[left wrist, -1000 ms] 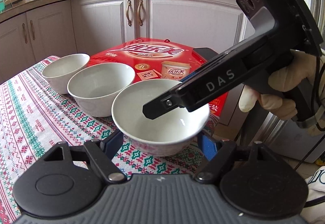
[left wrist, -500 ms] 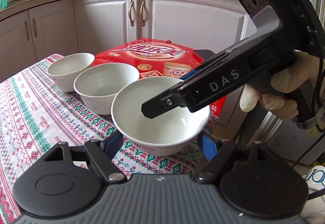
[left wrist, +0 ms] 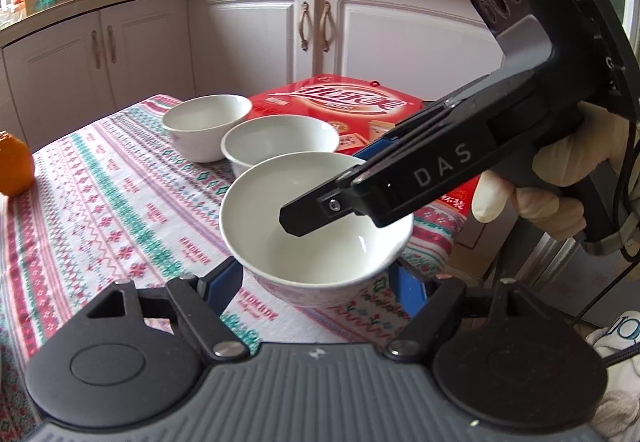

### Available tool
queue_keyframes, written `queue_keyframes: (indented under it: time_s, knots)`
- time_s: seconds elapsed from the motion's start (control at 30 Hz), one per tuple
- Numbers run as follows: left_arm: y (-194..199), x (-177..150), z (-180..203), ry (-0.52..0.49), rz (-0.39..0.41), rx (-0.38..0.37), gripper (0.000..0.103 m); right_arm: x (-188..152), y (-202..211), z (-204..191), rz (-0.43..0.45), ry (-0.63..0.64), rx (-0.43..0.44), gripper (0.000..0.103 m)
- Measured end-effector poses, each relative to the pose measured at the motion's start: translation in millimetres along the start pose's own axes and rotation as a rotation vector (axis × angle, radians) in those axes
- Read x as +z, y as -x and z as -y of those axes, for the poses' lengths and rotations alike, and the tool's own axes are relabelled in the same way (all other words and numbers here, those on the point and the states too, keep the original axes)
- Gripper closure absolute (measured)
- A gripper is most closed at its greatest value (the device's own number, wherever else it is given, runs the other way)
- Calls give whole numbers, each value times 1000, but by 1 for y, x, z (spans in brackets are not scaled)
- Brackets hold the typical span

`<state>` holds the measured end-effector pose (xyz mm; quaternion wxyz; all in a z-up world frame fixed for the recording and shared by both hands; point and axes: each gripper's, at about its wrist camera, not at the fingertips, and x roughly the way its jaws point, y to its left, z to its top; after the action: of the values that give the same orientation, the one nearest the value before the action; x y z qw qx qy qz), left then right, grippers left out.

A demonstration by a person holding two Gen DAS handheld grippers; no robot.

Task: Organize plates and bowls
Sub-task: 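Lift the white bowl off the table with the right gripper, then carry the bowl toward the other bowls, lower it and open the right gripper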

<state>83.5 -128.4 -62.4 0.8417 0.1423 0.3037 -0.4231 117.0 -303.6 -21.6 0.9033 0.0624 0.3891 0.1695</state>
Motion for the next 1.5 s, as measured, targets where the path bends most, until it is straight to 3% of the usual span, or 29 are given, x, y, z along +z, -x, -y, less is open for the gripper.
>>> queue_keyframes:
  time_s: [0.7,1.5]
  knots:
    - [33,-24,-66,111,-15,137,24,38,-73,-62,-56,123,118,30]
    - [29,-32,-92,141,-27,176,23,51,-100,-77,-58,165,125,30]
